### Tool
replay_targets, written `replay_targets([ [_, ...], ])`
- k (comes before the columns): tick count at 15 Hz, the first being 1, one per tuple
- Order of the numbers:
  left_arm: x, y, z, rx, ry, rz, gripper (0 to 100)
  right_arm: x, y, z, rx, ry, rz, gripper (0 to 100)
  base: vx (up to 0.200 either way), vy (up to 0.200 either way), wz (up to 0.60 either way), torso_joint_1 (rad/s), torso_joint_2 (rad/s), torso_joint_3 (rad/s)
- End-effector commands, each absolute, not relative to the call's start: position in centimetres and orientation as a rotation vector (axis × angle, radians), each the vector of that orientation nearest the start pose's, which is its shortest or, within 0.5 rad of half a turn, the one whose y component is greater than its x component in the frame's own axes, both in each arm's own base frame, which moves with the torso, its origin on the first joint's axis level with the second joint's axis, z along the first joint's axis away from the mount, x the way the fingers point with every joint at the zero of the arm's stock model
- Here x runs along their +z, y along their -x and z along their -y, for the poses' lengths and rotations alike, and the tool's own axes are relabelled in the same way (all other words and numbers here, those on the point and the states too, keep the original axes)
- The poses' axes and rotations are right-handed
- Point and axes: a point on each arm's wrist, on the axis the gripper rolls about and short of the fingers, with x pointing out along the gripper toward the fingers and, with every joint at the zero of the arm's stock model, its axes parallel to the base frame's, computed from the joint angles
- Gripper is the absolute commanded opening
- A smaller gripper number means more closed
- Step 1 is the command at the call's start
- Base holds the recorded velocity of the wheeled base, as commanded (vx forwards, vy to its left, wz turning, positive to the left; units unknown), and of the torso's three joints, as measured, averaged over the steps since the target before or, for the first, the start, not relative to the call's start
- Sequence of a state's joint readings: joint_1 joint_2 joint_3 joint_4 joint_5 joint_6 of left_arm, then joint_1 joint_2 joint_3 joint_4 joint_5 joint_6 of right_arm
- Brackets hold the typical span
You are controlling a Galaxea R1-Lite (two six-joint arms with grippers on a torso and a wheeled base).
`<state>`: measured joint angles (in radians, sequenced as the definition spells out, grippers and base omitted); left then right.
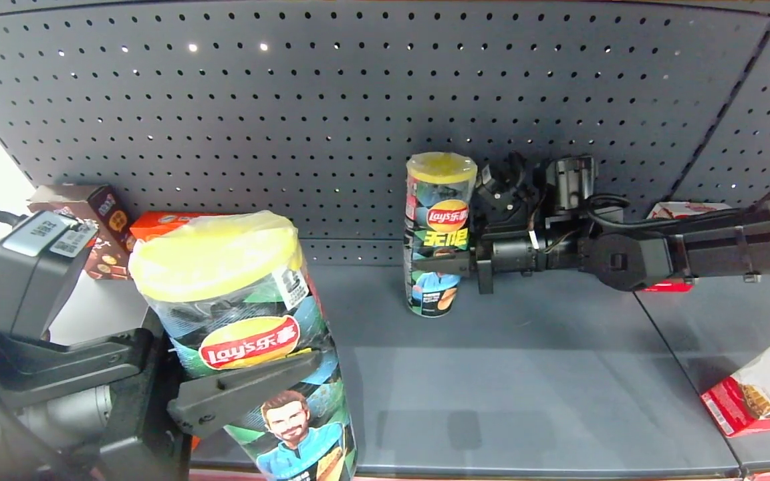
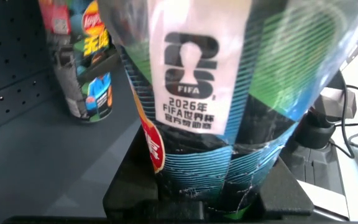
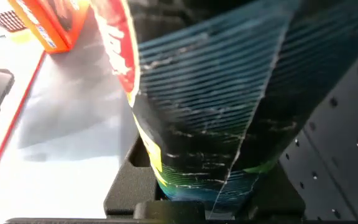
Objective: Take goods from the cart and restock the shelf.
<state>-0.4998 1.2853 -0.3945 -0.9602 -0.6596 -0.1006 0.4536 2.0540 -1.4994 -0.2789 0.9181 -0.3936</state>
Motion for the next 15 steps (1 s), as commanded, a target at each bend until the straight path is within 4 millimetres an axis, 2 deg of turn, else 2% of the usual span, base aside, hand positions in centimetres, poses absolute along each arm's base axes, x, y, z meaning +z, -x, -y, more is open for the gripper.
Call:
replay_targets([
  [1,20.6,-15.3,9.9,-1.162,0.084,0.014,0,24.2,-33.5,-18.3,1.362,0.277,0.025,0,0.000,0.000,0.00,0.000,0.00,0.000],
  [2,20.6,-15.3,9.9,-1.159,0.084,0.014,0,24.4,-32.4,-17.9,1.346,0.282,0.030,0,0.000,0.000,0.00,0.000,0.00,0.000],
  [3,20.6,-15.3,9.9,-1.160,0.084,0.014,0,24.5,-30.1,-17.4,1.340,0.292,0.064,0,0.000,0.000,0.00,0.000,0.00,0.000],
  [5,20.5,-15.3,9.9,-1.160,0.085,0.010,0,24.1,-27.8,-16.9,1.319,0.289,0.089,0,0.000,0.000,0.00,0.000,0.00,0.000],
  [6,20.5,-15.3,9.9,-1.160,0.086,0.008,0,23.7,-25.9,-16.7,1.293,0.281,0.099,0,0.000,0.000,0.00,0.000,0.00,0.000],
  [7,20.5,-15.3,10.0,-1.161,0.085,0.006,0,23.5,-23.9,-16.9,1.263,0.232,0.076,0,0.000,0.000,0.00,0.000,0.00,0.000],
  [9,20.5,-15.3,10.0,-1.163,0.085,0.003,0,22.4,-21.9,-17.3,1.203,0.148,0.045,0,0.000,0.000,0.00,0.000,0.00,0.000],
  [11,20.3,-15.4,10.0,-1.161,0.085,-0.005,0,20.4,-21.3,-17.0,1.193,0.123,0.038,0,0.000,0.000,0.00,0.000,0.00,0.000],
  [15,20.2,-15.5,10.1,-1.161,0.086,-0.010,0,18.3,-20.5,-16.6,1.198,0.080,-0.010,0,0.000,0.000,0.00,0.000,0.00,0.000],
])
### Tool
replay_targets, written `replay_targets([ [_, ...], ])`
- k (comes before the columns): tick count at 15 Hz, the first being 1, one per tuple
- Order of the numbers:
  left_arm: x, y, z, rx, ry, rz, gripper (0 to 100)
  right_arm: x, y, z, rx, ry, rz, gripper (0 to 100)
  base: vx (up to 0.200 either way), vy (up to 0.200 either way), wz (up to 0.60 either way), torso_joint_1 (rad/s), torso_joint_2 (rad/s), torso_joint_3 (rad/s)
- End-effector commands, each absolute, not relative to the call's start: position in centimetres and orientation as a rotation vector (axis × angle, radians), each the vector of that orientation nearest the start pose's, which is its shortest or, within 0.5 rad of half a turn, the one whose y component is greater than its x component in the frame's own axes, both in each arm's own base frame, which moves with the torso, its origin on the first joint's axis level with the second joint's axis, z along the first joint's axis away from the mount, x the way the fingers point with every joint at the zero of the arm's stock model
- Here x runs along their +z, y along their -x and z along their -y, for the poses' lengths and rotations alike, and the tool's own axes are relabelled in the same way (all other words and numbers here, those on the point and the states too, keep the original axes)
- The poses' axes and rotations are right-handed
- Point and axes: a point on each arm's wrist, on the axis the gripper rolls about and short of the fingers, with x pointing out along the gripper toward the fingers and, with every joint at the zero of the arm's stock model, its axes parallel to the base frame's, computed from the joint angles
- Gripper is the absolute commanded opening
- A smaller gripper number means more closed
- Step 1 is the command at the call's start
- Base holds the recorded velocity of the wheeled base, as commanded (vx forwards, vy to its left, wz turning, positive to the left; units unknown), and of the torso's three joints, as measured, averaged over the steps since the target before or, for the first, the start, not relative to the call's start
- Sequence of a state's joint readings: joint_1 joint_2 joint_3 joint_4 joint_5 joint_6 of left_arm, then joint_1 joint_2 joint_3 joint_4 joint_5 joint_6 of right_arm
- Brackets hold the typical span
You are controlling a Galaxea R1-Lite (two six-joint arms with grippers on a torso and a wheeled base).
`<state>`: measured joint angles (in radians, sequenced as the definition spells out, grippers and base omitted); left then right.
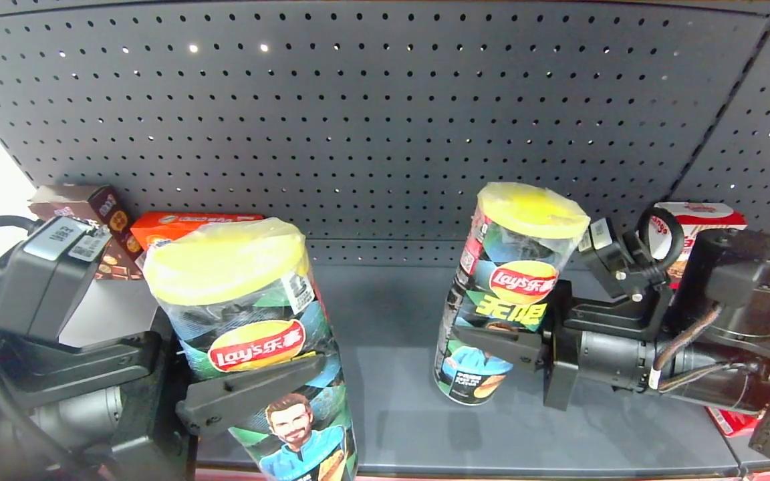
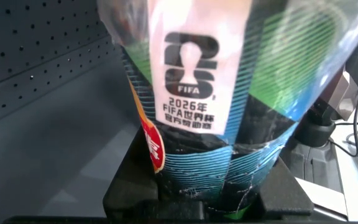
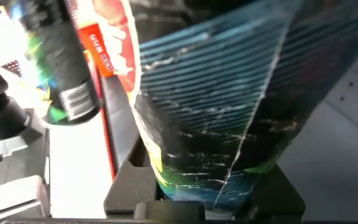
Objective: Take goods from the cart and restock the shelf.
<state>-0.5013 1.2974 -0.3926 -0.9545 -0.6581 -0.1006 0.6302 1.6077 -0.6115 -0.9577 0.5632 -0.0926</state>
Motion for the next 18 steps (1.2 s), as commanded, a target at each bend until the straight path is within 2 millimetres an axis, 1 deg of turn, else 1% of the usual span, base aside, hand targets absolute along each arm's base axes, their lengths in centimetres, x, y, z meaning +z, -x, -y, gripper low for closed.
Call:
replay_targets([
  [1,20.2,-15.6,10.1,-1.161,0.086,-0.013,0,17.2,-20.8,-16.8,1.203,0.086,-0.023,0,0.000,0.000,0.00,0.000,0.00,0.000],
  [5,20.0,-15.9,10.3,-1.160,0.087,-0.022,0,15.5,-21.7,-17.4,1.246,0.095,-0.003,0,0.000,0.000,0.00,0.000,0.00,0.000],
  [8,19.9,-15.9,10.3,-1.159,0.087,-0.023,0,14.5,-22.2,-17.4,1.248,0.174,0.015,0,0.000,0.000,0.00,0.000,0.00,0.000],
  [11,20.0,-15.9,10.3,-1.159,0.087,-0.021,0,14.4,-22.5,-17.2,1.257,0.198,0.027,0,0.000,0.000,0.00,0.000,0.00,0.000],
  [14,19.9,-15.9,10.3,-1.159,0.087,-0.023,0,14.6,-22.0,-17.0,1.258,0.197,0.031,0,0.000,0.000,0.00,0.000,0.00,0.000],
  [16,19.9,-15.9,10.3,-1.159,0.087,-0.023,0,14.0,-21.2,-16.5,1.264,0.198,0.001,0,0.000,0.000,0.00,0.000,0.00,0.000],
  [18,19.9,-15.9,10.3,-1.159,0.087,-0.023,0,14.1,-20.7,-16.3,1.268,0.199,0.003,0,0.000,0.000,0.00,0.000,0.00,0.000],
])
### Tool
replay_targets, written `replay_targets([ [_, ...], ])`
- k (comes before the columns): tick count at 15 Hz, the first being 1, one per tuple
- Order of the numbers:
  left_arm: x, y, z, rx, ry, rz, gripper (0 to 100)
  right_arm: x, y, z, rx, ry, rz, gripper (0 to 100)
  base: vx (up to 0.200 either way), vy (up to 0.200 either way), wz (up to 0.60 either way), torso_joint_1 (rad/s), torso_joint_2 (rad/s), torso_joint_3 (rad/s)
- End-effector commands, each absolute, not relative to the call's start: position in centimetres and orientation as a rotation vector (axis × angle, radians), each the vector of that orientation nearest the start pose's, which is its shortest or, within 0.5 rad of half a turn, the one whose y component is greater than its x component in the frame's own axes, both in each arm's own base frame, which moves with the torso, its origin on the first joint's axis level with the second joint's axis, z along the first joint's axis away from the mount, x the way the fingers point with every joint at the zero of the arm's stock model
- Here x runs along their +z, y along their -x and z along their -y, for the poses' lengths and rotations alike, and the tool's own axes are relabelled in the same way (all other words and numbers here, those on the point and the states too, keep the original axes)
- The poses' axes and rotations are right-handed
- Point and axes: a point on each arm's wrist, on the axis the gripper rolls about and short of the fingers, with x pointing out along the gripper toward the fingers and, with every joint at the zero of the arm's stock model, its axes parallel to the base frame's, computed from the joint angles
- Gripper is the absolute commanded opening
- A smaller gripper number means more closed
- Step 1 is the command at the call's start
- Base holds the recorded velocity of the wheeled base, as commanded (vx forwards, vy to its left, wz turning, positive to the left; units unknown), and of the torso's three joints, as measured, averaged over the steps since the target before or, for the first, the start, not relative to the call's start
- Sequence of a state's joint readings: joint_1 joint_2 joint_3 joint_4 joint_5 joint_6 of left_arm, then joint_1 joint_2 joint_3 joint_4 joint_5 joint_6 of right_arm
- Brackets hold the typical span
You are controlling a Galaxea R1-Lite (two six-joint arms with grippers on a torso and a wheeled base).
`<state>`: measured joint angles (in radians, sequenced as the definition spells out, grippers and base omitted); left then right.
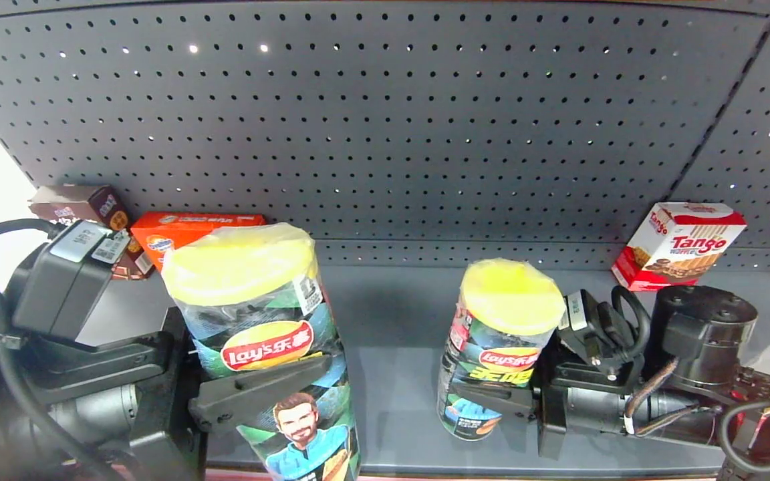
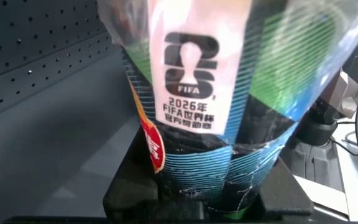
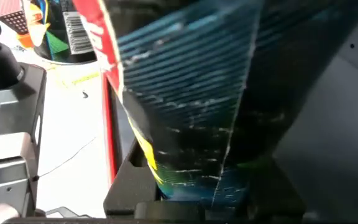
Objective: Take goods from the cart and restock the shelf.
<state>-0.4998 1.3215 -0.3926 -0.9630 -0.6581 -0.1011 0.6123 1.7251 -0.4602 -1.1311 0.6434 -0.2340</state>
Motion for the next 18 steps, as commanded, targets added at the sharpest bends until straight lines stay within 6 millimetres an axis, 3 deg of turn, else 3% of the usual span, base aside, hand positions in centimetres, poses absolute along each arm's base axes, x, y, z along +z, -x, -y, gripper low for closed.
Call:
replay_targets([
  [1,19.9,-15.9,10.3,-1.159,0.087,-0.025,0,13.9,-20.7,-16.3,1.266,0.211,0.005,100,0.000,0.000,0.00,0.000,0.00,0.000],
  [5,19.5,-15.7,10.1,-1.158,0.088,-0.039,0,14.2,-20.8,-15.8,1.239,0.216,0.015,100,0.000,0.000,0.00,0.000,0.00,0.000],
  [9,19.1,-15.5,10.0,-1.157,0.089,-0.054,0,15.2,-20.1,-12.6,1.122,0.220,0.042,100,0.000,0.000,0.00,0.000,0.00,0.000],
  [16,19.4,-15.6,10.1,-1.160,0.088,-0.038,0,19.0,-15.2,-8.6,0.989,0.223,0.135,100,0.000,0.000,0.00,0.000,0.00,0.000],
  [18,19.6,-15.6,10.1,-1.159,0.087,-0.028,0,19.8,-12.9,-7.3,0.919,0.225,0.139,100,0.000,0.000,0.00,0.000,0.00,0.000],
])
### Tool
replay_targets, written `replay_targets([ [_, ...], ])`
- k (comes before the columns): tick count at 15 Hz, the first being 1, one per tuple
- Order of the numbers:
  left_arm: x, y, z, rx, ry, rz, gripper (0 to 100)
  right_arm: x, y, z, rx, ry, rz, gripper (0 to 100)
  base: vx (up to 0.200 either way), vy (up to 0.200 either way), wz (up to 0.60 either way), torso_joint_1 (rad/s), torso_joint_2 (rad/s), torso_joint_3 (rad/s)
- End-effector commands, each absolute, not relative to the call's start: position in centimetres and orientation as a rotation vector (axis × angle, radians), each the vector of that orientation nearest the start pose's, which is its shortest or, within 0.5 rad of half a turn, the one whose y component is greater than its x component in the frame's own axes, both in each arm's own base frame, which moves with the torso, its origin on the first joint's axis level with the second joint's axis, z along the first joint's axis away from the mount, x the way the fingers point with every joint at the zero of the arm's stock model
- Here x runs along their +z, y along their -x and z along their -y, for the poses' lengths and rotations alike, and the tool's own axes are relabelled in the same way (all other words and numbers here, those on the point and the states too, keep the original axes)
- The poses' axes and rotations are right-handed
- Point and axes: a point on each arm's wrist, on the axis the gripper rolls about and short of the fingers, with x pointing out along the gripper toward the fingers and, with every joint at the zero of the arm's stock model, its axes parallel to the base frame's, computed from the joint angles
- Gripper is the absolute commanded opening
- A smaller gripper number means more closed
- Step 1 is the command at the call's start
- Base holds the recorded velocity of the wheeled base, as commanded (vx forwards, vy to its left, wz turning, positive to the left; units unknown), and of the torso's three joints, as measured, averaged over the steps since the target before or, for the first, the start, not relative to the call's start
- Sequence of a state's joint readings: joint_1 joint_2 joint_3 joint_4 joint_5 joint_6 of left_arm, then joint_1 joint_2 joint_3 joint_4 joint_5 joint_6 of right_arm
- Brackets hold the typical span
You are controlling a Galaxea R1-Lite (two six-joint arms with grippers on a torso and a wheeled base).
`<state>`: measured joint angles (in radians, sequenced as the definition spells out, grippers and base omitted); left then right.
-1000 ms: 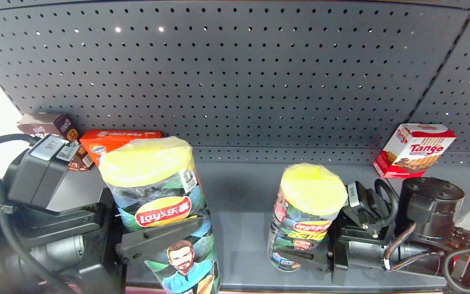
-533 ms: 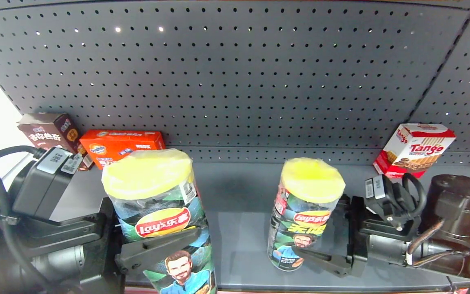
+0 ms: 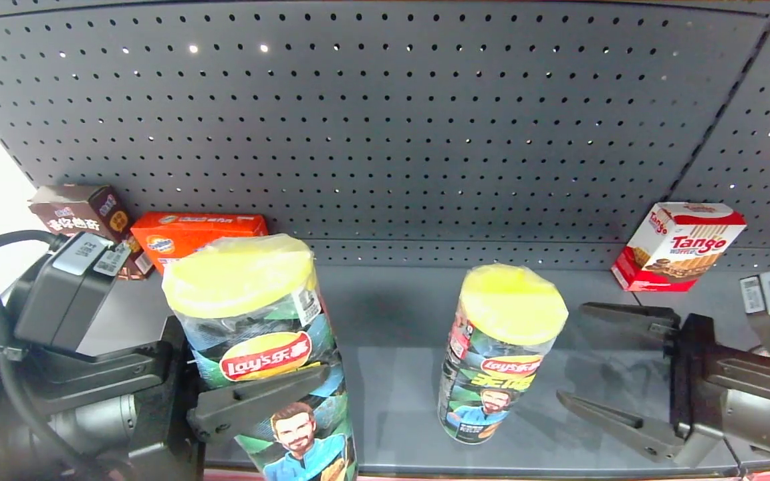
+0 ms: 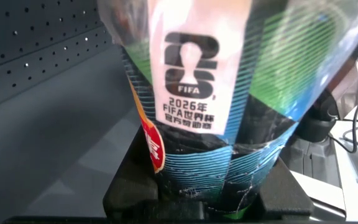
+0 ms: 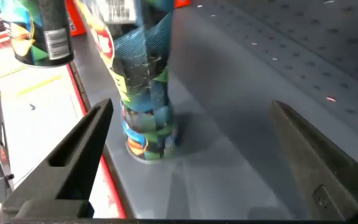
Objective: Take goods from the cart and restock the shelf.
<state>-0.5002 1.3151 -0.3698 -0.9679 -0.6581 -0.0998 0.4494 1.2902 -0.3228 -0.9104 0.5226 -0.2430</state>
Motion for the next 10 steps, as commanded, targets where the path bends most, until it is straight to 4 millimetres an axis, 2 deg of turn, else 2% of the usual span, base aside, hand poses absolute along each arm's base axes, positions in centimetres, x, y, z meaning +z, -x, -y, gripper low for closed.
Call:
replay_targets([
  [1,19.7,-15.6,10.1,-1.157,0.084,-0.023,0,19.7,-12.2,-6.9,0.897,0.226,0.137,100,0.000,0.000,0.00,0.000,0.00,0.000],
  [4,20.0,-15.6,10.1,-1.159,0.082,-0.012,0,18.6,-8.1,-4.7,0.766,0.228,0.130,100,0.000,0.000,0.00,0.000,0.00,0.000],
  [6,19.9,-15.6,10.1,-1.159,0.082,-0.014,0,17.7,-6.3,-3.5,0.654,0.216,0.114,100,0.000,0.000,0.00,0.000,0.00,0.000],
  [7,19.9,-15.6,10.1,-1.162,0.082,-0.012,0,16.7,-4.6,-2.5,0.572,0.175,0.119,100,0.000,0.000,0.00,0.000,0.00,0.000],
  [10,20.1,-15.4,10.2,-1.170,0.081,-0.005,0,13.7,-1.5,-0.8,0.465,0.138,0.085,100,0.000,0.000,0.00,0.000,0.00,0.000],
])
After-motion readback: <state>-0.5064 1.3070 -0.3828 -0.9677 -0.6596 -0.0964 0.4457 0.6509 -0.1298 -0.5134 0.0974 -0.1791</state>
